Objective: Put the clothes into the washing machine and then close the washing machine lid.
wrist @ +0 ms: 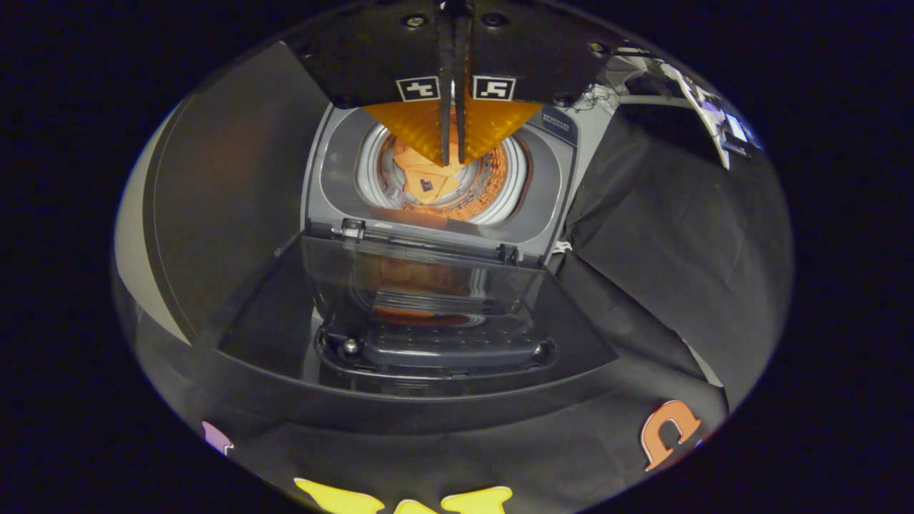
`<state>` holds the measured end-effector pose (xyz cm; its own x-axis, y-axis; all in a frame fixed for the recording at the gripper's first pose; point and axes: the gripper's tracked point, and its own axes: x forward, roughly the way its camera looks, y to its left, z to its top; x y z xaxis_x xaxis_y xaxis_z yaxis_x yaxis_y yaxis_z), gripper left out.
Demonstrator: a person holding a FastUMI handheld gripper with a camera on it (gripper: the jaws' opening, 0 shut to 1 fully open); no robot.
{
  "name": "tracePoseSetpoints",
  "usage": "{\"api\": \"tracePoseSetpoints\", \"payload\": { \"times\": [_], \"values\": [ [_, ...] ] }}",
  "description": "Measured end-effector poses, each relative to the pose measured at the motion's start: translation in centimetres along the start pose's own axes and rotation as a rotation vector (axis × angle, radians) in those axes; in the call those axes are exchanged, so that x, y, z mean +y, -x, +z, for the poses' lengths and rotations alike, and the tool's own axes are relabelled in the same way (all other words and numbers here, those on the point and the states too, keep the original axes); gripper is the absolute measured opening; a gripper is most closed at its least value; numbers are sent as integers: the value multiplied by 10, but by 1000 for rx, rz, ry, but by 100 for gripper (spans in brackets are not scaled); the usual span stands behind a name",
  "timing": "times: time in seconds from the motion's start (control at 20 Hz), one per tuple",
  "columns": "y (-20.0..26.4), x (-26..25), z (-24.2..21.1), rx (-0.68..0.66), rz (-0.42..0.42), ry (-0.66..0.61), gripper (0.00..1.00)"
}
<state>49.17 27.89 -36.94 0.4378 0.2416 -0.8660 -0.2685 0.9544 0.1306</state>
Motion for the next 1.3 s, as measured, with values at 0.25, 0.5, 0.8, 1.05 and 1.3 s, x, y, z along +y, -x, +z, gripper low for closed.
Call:
{"api": "tracePoseSetpoints", "payload": {
  "times": [0.25,0.5,0.8,1.05,1.3],
  "values": [
    [2,-2,-2,-5,-3,0,4],
    [7,4,-5,-9,13,10,21],
    [17,3,-7,-60,-26,21,88],
    [43,12,-11,-114,-57,48,88],
    [85,31,-10,-198,-82,34,88]
  ]
}}
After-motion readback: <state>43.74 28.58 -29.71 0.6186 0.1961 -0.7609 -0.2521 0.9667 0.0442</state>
